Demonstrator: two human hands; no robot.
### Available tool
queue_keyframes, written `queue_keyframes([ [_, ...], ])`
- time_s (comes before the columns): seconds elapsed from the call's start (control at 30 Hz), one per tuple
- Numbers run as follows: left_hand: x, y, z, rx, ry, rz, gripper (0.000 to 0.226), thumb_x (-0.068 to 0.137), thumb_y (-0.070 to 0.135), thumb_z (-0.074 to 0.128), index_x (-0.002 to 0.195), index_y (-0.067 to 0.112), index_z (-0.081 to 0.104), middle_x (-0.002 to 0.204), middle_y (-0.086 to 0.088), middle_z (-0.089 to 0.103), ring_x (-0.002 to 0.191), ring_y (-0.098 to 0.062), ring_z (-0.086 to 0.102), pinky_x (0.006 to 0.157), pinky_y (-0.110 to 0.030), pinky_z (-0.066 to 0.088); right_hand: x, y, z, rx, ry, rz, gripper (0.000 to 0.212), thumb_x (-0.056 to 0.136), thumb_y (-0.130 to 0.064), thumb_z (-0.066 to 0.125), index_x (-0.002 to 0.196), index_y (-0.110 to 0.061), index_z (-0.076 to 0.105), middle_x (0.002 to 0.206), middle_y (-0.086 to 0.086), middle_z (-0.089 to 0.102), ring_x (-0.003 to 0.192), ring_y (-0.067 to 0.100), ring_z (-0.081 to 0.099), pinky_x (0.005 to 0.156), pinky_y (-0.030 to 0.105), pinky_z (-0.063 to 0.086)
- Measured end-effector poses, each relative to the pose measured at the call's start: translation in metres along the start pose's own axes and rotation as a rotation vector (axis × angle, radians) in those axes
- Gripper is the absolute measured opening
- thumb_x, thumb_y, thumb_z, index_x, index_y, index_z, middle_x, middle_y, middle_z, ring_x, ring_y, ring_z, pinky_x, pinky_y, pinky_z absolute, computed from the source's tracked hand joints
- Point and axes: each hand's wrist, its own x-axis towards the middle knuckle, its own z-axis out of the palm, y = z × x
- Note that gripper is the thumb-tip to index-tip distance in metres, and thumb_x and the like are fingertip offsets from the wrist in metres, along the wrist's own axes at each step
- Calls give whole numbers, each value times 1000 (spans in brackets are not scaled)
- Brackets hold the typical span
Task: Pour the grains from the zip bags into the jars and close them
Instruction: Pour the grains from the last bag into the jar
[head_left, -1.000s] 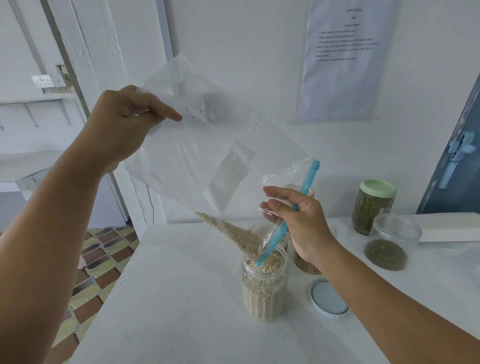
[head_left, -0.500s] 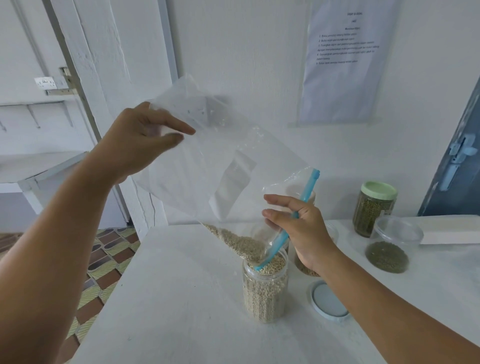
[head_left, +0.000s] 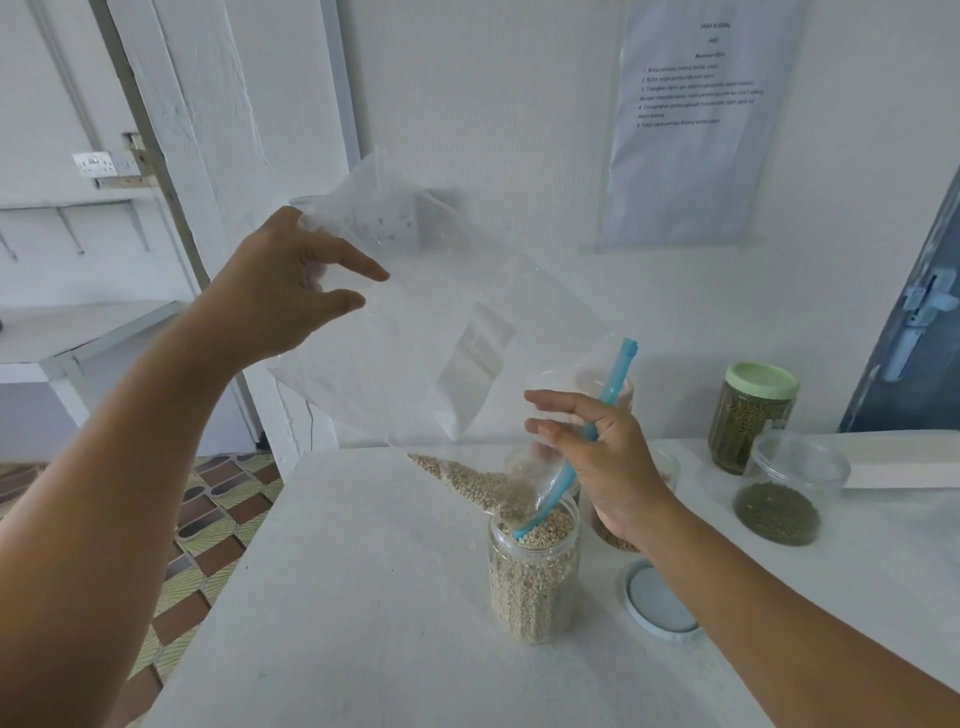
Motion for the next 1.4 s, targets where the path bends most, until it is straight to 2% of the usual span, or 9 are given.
queue_keyframes([
  [0.27,-9,-6,18,-15,1,-90,29,91,20,79,102,46,75,101,1,45,104,-23,48,95,-30,39,-2,6,1,14,-31,49,45,102,8,55,99,-26,84,115,6,69,100,25,77,89,43,64],
  [0.37,-19,-8,26,-11,19,-151,32,93,20,77,98,51,74,126,-10,48,125,-36,45,113,-47,38,-2,10,1,24,-23,51,46,102,9,54,97,-27,84,115,7,69,99,25,77,90,45,63],
  [0.43,-32,-6,33,0,53,-207,33,93,24,76,99,56,71,140,-11,42,136,-38,34,119,-45,26,-1,11,2,23,-19,50,45,102,9,54,99,-26,84,116,8,69,100,25,77,88,43,64],
  [0.6,-94,13,68,-201,138,-426,41,91,33,77,103,71,67,172,5,3,157,-27,2,127,-55,10,0,11,1,47,-17,57,45,102,9,55,100,-25,84,118,8,69,99,25,77,81,37,64],
  [0.67,-124,27,92,-428,135,-551,43,91,30,76,103,71,69,170,12,14,158,-23,7,126,-56,11,-1,11,2,39,-16,43,43,102,9,55,101,-23,83,118,7,71,98,23,77,78,32,63],
  [0.8,-157,40,142,-1094,-68,-728,39,76,39,89,114,38,80,146,9,61,146,-8,42,124,-45,24,-1,9,2,-1,-27,12,42,101,10,54,103,-22,81,114,0,74,96,20,77,76,25,61],
  [0.9,-147,30,159,-1340,-124,-841,43,84,40,82,126,32,76,144,3,64,137,-26,55,123,-47,34,-1,9,3,-5,-29,0,43,101,11,55,103,-23,81,116,4,73,96,20,77,76,22,60],
  [1.03,-125,26,168,-1460,-162,-818,35,96,20,66,129,27,74,137,-9,69,128,-29,64,115,-45,43,-3,8,2,-33,-16,-3,40,102,9,55,106,-22,81,121,4,71,100,20,77,79,26,62],
  [1.4,-107,33,169,-1360,-26,-717,29,83,12,74,109,21,83,107,-9,74,101,-22,73,90,-32,59,-3,14,-10,-88,-49,-55,36,90,2,76,103,-31,82,118,-16,70,110,16,74,94,27,59],
])
